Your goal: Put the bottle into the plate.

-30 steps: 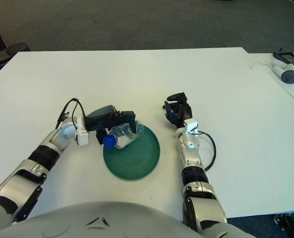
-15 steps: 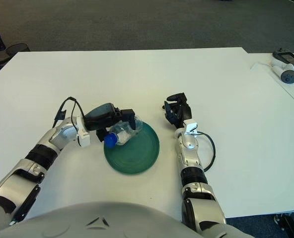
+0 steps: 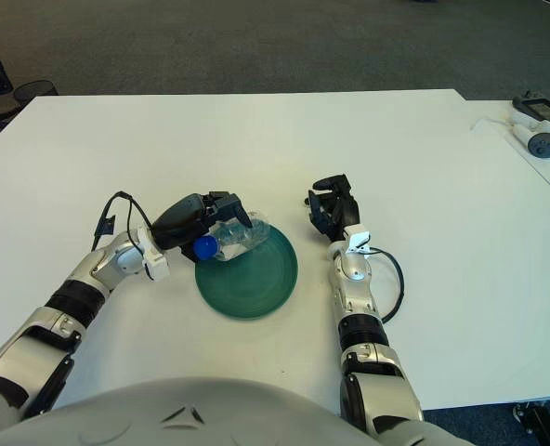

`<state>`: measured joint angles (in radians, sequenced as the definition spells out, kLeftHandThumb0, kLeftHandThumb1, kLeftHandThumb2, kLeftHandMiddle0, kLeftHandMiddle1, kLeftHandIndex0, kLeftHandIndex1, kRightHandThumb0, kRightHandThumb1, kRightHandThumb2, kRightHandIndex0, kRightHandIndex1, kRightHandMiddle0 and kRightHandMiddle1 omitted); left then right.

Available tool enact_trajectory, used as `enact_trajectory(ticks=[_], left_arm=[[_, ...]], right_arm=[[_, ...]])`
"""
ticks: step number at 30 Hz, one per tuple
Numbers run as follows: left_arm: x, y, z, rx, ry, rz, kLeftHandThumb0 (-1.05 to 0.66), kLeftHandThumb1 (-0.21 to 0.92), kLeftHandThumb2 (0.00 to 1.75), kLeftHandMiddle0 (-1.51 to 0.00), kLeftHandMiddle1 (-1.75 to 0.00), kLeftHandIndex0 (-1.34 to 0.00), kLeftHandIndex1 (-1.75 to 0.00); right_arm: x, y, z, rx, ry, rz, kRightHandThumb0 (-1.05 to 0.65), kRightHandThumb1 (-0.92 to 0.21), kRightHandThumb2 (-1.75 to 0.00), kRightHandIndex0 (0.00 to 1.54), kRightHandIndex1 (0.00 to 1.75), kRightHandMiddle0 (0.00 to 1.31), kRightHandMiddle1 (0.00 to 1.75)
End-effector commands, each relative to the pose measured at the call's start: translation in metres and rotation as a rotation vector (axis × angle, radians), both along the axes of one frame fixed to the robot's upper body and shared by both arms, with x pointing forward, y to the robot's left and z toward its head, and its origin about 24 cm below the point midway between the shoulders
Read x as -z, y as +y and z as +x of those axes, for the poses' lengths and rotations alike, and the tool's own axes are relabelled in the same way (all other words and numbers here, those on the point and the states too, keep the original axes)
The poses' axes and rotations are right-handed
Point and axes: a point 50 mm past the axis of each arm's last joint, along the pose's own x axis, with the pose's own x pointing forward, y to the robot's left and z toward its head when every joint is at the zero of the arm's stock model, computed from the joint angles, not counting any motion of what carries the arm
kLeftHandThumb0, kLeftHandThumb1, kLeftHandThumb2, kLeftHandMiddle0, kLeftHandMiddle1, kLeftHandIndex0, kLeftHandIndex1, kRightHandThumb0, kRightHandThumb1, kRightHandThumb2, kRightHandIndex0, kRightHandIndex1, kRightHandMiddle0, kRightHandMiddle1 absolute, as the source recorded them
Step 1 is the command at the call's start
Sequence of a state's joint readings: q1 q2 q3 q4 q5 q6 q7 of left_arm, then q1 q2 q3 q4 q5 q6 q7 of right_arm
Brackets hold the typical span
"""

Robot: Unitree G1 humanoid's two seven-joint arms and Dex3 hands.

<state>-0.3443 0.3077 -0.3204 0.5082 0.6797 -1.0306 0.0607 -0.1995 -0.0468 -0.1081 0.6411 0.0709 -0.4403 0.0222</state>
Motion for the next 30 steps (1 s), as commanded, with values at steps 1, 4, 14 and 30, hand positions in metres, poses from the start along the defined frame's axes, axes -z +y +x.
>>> enact_trajectory(ticks=[1,4,14,30], left_arm=[[-0.005,0.001,0.003,-0.01,-0.036,0.009,-0.77,0.82,0.55,-0.01,-1.17,-0.01,-1.28],[-0.005,0.002,0.003,-0.02,-0.032,0.0,-0.81,0.85,0.48,0.0,-1.0,0.0,-1.19],[-0.008,0.004,0.005,0.012,-0.028,0.033,-1.02,0.91,0.29,0.0,-0.2,0.0,-0.86],[-0.013,0.007,0.013,0.123,-0.074,0.196,-1.05,0.87,0.13,0.0,0.0,0.0,-0.13]], right_arm=[[0.048,0.008,-0.035,-0.001,0.237,0.071,-0.01,-0.89,-0.51,0.29,1.5,0.18,1.75],[0.049,0.008,-0.035,-0.008,0.236,0.08,-0.01,-0.9,-0.49,0.28,1.5,0.18,1.75],[0.052,0.008,-0.034,-0.012,0.27,0.071,-0.01,-0.83,-0.59,0.31,1.49,0.22,1.75],[0.05,0.01,-0.033,-0.026,0.255,0.032,-0.01,-0.82,-0.58,0.35,1.44,0.23,1.75]])
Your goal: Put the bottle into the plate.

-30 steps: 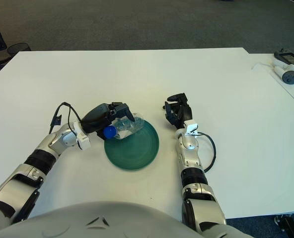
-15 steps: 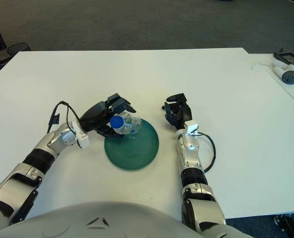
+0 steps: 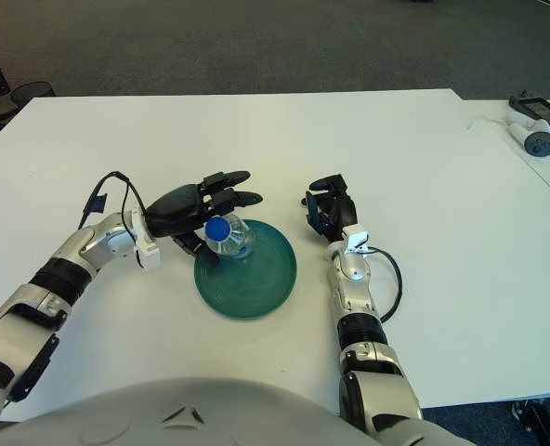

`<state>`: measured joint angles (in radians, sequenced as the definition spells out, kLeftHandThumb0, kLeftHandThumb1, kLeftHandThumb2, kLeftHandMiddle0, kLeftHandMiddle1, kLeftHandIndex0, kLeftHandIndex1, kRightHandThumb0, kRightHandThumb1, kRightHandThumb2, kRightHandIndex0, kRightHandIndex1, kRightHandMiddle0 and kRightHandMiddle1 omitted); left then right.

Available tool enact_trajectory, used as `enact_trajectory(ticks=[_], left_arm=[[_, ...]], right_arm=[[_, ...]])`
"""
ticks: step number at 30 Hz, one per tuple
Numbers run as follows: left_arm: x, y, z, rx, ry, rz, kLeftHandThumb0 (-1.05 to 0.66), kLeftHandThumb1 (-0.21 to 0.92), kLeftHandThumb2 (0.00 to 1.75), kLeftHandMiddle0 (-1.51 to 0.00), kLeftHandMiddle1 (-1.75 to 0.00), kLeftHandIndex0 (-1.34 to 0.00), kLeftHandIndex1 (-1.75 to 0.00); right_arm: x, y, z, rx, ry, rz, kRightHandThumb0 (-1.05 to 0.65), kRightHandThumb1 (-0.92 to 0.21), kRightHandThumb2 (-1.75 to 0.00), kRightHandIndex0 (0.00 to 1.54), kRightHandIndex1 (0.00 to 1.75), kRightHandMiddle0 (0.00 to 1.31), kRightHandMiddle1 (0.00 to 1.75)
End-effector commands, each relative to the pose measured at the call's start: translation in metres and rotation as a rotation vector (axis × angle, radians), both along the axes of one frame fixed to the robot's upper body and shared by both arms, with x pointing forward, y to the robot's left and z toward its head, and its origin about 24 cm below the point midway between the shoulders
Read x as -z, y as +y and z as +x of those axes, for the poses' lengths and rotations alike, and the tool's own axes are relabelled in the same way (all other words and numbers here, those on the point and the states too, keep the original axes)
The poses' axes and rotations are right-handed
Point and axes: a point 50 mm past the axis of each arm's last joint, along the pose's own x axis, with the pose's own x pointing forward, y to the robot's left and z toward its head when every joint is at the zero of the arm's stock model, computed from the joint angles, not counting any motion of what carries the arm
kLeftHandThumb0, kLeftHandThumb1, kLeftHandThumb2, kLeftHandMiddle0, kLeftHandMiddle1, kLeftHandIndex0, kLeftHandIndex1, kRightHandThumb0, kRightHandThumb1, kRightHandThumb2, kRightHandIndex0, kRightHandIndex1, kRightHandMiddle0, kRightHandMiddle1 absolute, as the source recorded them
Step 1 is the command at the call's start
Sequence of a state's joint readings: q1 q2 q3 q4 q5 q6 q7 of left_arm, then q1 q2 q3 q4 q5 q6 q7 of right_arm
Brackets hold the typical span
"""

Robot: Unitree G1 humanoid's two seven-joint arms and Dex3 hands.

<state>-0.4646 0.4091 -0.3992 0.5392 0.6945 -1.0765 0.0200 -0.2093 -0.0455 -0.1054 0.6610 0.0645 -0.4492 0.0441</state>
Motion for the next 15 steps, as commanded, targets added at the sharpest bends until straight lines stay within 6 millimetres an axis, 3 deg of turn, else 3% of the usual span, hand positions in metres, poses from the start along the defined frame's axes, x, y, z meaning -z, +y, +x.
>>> enact_trajectory(ticks=[1,15], left_arm=[[0.0006,0.0014,0.0024,0.015,0.01,0.026,-1.05,0.86,0.12,0.0,0.0,0.0,-0.11],[-0.0069,0.0063,0.0083,0.02,0.054,0.016,-1.05,0.83,0.07,0.0,0.0,0.0,-0.11]], right_arm=[[0.0494,0.0067,-0.0347,0.003,0.255,0.032,-0.01,-0.82,-0.58,0.36,1.44,0.23,1.75],[0.0479,0.0086,-0.0331,-0.006,0.258,0.048,-0.01,-0.83,-0.57,0.33,1.46,0.23,1.75]])
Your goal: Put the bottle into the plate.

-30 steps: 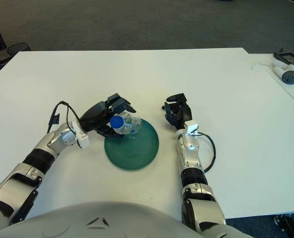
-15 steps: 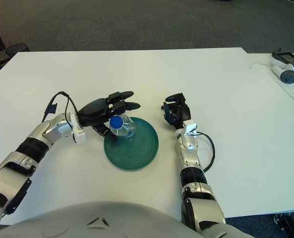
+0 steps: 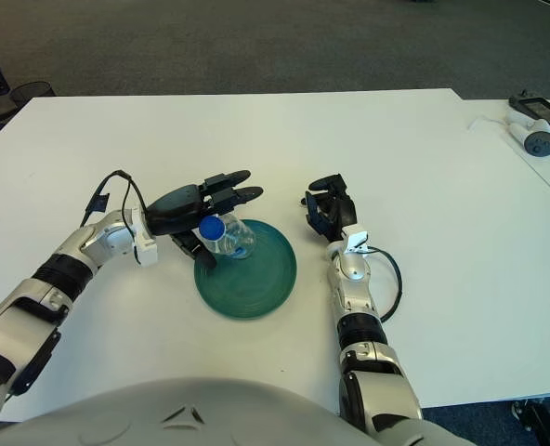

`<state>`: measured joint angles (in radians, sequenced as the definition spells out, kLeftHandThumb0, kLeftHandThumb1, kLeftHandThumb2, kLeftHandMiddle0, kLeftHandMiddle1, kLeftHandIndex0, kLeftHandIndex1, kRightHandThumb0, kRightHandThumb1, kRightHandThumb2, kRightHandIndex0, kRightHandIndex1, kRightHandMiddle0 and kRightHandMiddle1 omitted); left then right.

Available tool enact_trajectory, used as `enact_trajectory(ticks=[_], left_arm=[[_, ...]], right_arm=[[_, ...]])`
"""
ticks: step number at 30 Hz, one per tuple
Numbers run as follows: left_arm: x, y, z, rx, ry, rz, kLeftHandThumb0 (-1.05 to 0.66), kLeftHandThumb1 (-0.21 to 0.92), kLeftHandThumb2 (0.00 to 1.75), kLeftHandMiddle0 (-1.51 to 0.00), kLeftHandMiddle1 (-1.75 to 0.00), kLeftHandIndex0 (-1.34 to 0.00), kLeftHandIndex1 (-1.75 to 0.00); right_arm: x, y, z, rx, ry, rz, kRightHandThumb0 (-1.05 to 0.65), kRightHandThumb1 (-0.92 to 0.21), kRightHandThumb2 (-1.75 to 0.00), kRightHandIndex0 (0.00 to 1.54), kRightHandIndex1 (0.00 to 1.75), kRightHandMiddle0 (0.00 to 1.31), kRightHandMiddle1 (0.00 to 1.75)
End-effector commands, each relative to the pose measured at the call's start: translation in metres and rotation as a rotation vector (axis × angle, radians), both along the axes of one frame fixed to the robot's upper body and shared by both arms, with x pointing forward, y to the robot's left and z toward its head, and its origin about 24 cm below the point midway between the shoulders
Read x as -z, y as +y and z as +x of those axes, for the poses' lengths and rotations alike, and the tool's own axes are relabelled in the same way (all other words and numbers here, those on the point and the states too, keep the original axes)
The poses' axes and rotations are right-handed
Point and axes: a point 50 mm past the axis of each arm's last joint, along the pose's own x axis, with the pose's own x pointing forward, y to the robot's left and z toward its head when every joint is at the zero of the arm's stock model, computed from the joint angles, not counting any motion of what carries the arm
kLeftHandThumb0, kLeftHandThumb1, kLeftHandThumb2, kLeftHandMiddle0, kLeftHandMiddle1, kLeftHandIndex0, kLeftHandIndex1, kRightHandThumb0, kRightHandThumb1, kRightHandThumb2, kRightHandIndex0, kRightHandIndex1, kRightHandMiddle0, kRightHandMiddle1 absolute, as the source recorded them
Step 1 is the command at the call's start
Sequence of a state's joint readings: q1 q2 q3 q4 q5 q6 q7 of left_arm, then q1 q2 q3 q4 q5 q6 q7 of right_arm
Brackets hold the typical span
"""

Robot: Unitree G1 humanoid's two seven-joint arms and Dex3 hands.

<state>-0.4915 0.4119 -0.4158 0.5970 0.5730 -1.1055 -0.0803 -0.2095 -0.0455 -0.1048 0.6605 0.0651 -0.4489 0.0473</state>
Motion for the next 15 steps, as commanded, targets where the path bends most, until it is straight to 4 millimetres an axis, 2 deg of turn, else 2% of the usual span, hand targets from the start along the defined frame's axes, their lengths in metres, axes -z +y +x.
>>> enact_trajectory(ticks=[1,15], left_arm=[[-0.0058,0.0042,0.0048,-0.008,-0.013,0.027,-1.05,0.82,0.07,0.0,0.0,0.0,-0.11],[-0.0064,0.0099,0.0099,-0.066,0.027,0.013,-1.05,0.81,0.06,0.0,0.0,0.0,-0.08]], right_arm=[[0.0481,0.0085,-0.0332,-0.002,0.259,0.051,-0.01,-0.83,-0.57,0.33,1.46,0.23,1.75],[0.0491,0.0098,-0.0336,0.012,0.274,0.054,-0.01,-0.87,-0.53,0.31,1.5,0.18,1.75]])
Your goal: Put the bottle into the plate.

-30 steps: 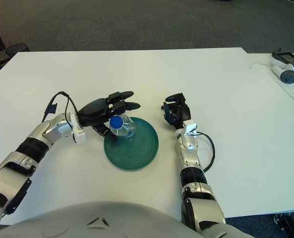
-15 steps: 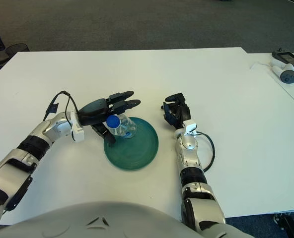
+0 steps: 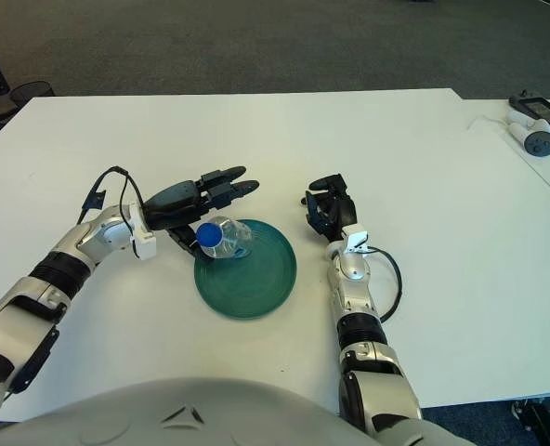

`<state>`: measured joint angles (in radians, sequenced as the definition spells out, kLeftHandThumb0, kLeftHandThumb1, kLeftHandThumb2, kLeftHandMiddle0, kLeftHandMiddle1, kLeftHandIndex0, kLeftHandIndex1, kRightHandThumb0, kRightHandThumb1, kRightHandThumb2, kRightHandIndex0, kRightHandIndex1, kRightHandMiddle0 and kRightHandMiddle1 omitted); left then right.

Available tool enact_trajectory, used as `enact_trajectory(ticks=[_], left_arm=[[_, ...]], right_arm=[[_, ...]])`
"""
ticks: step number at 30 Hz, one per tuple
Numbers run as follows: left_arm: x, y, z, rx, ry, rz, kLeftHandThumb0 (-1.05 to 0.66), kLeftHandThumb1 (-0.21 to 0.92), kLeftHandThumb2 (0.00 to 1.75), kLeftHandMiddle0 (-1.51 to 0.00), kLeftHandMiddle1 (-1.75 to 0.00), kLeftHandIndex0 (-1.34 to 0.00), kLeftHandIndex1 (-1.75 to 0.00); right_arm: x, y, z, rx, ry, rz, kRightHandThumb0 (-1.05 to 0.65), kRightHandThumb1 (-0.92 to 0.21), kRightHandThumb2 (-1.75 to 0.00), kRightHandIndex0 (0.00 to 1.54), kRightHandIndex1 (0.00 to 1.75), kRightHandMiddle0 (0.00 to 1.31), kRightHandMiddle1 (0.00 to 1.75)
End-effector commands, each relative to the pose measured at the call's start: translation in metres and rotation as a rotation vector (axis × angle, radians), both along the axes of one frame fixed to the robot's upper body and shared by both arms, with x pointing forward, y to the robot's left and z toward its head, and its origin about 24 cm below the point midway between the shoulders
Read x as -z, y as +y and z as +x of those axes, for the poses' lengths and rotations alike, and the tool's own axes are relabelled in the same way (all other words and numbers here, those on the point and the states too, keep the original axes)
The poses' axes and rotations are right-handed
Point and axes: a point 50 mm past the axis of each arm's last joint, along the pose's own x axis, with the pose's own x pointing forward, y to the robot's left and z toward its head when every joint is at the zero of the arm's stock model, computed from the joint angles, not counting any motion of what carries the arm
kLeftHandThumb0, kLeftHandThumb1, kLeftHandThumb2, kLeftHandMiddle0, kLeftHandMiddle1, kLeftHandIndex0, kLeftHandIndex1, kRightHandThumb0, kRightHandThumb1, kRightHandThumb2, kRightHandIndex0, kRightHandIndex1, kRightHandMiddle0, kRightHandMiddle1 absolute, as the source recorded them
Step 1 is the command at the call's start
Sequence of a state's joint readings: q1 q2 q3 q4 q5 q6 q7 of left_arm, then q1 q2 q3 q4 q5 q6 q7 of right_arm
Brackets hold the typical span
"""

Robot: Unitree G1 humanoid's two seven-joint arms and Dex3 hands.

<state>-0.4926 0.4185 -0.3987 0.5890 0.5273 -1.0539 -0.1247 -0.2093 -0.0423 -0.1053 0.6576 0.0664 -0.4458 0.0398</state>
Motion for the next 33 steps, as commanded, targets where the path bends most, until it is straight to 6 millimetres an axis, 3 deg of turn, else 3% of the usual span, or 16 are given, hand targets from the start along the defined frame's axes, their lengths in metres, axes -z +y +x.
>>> enact_trajectory(ticks=[1,17,22,33], left_arm=[[-0.003,0.005,0.004,-0.016,0.005,0.01,-1.05,0.81,0.06,0.0,0.0,0.0,-0.08],[-0.014,0.01,0.011,-0.011,-0.023,0.005,-1.05,0.8,0.05,0.0,0.0,0.0,-0.15],[-0.019,0.01,0.013,0.012,-0.07,0.075,-1.05,0.8,0.05,0.0,0.0,0.0,-0.09],[-0.068,0.006,0.019,0.153,-0.232,0.285,-1.04,0.84,0.07,0.0,0.0,0.0,0.0]], right_arm=[[0.049,0.01,-0.034,0.003,0.273,0.05,-0.01,-0.87,-0.53,0.31,1.5,0.17,1.75],[0.05,0.011,-0.034,0.011,0.279,0.065,-0.01,-0.9,-0.5,0.3,1.52,0.15,1.75],[0.05,0.013,-0.034,0.011,0.276,0.075,-0.01,-0.88,-0.52,0.3,1.51,0.16,1.75],[0.051,0.017,-0.034,0.022,0.286,0.039,-0.01,-0.92,-0.44,0.3,1.43,0.21,1.75]])
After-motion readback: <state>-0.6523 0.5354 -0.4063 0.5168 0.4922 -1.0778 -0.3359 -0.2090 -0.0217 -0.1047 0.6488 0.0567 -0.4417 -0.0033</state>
